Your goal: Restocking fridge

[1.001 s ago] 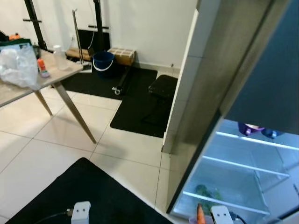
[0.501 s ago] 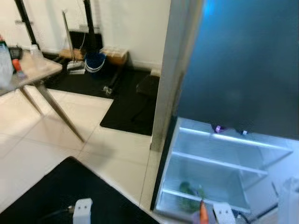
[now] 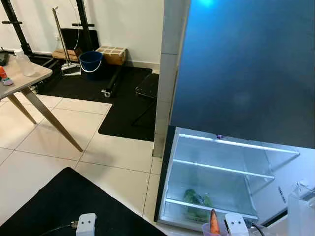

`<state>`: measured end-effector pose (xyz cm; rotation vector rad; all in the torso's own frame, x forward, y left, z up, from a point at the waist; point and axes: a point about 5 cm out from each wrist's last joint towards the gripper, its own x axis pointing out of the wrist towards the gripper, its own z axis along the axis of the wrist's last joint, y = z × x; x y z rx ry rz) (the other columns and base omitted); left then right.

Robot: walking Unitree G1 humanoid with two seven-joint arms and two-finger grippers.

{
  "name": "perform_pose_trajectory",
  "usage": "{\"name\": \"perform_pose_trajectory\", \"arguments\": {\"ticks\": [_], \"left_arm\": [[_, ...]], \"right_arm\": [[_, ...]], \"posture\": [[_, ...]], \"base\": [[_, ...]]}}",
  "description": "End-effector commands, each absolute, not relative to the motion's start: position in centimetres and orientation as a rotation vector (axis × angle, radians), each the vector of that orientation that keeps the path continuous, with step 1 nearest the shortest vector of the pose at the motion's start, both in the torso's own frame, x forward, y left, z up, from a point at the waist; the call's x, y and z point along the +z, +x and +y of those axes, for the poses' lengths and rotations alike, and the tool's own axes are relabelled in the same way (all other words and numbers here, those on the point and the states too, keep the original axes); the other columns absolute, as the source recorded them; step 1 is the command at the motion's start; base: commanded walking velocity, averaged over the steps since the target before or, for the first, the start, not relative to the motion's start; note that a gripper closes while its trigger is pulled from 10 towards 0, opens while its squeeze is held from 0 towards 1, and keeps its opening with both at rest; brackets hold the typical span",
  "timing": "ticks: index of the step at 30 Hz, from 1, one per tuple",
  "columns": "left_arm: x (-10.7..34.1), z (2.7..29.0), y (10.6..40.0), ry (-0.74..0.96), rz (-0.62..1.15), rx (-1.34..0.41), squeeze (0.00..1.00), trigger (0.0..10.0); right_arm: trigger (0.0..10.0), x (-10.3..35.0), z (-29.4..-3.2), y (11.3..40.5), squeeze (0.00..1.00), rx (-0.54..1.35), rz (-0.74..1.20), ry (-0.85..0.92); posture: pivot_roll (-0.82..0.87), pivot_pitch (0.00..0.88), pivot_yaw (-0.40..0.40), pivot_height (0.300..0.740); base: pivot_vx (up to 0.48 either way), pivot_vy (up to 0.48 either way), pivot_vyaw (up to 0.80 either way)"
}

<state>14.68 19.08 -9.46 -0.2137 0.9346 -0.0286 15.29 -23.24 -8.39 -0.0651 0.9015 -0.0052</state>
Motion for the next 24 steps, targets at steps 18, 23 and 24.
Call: {"name": "perform_pose_trajectory", "arguments": {"ticks": [18,23,24], "left_arm": [[-8.5,19.1,16.8,-0.201,0.848,-0.073,0.0,10.0],[-8.5,19.0,16.8,-0.2,0.849,-0.081,0.0,10.0],[-8.5,19.0,16.7,-0.2,0.85,-0.084,0.0,10.0]], "right_arm": [[10.0,-3.7,-26.7,21.2,0.0,-0.099,0.564,0.042],[10.0,-3.8,-26.9,20.8,0.0,-0.112,0.567,0.056],[10.0,-3.8,-26.9,20.8,0.0,-0.112,0.568,0.058]], "posture": [[0.05,0.0,-0.014,0.74],[0.05,0.0,-0.014,0.74],[0.05,0.0,-0.014,0.74]], "base": [[0.0,0.0,0.0],[0.0,0.0,0.0],[0.0,0.0,0.0]]}}
